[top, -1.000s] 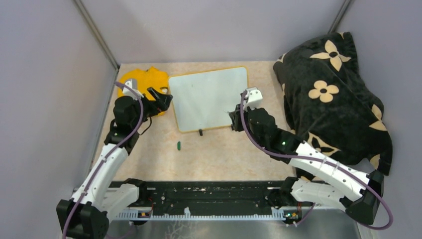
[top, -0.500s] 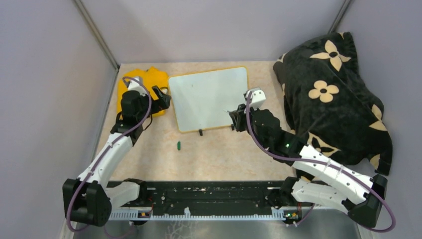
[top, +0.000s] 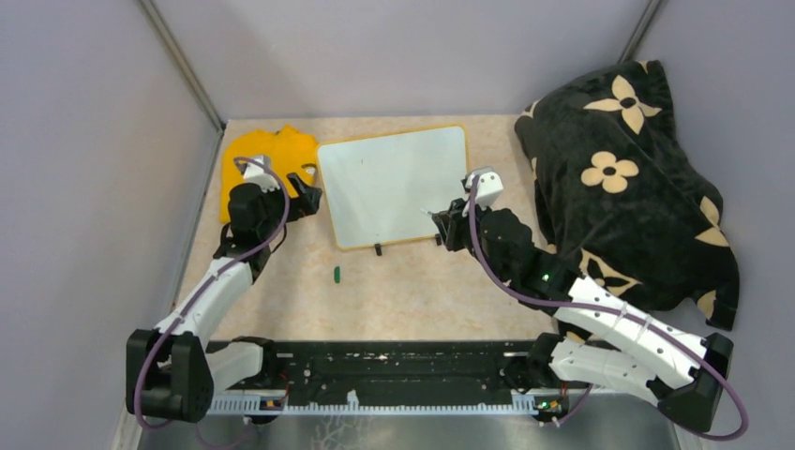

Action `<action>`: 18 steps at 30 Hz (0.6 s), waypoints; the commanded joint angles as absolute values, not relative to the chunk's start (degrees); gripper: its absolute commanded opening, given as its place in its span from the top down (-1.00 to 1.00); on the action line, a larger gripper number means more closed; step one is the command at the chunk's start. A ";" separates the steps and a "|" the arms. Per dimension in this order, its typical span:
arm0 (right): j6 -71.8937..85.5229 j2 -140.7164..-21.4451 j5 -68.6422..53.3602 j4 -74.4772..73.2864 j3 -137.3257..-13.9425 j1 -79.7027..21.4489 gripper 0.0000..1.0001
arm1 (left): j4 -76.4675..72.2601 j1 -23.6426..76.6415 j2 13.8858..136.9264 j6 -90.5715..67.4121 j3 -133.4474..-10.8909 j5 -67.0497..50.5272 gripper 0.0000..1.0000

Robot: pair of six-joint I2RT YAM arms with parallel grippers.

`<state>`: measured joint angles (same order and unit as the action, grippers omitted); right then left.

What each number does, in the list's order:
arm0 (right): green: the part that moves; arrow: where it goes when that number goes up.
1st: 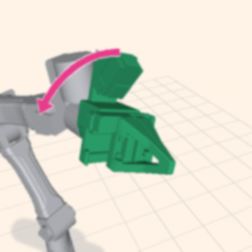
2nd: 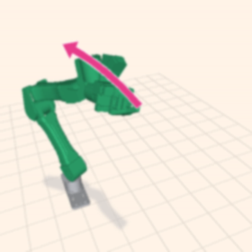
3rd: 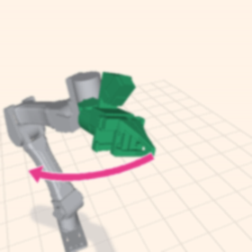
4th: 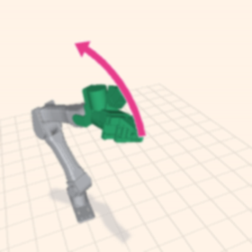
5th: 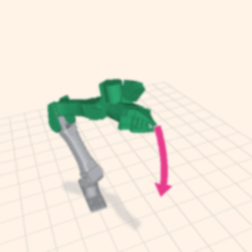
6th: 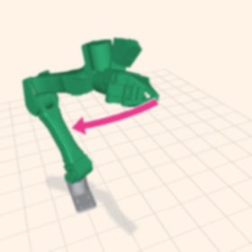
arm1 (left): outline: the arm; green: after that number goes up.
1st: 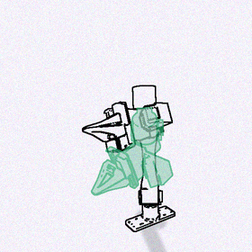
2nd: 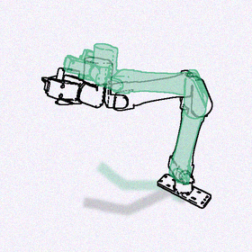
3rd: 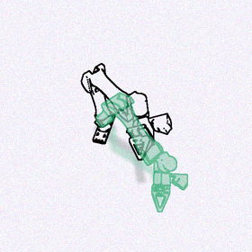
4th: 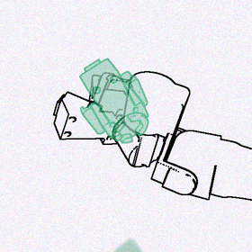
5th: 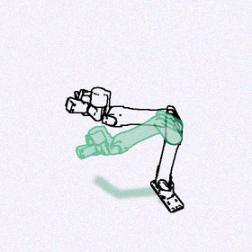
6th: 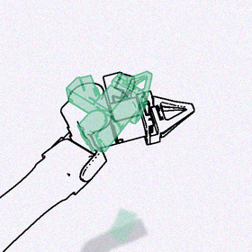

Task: Write a sentence on the whiteboard

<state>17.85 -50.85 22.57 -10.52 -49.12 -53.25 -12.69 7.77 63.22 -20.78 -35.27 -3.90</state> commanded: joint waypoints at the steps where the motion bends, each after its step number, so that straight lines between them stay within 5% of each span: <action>1: 18.46 -49.94 21.67 -8.61 -49.23 -53.87 1.00 | -14.01 7.73 63.82 -19.75 -38.96 -7.70 -0.98; 6: 18.63 -50.24 21.16 -8.29 -49.21 -53.88 1.00 | -17.04 7.06 65.54 -12.15 -38.35 -19.31 -0.98; 18: 19.09 -50.33 20.73 -9.71 -50.06 -53.88 1.00 | -33.75 -0.68 74.27 -24.83 -32.50 -38.80 -0.98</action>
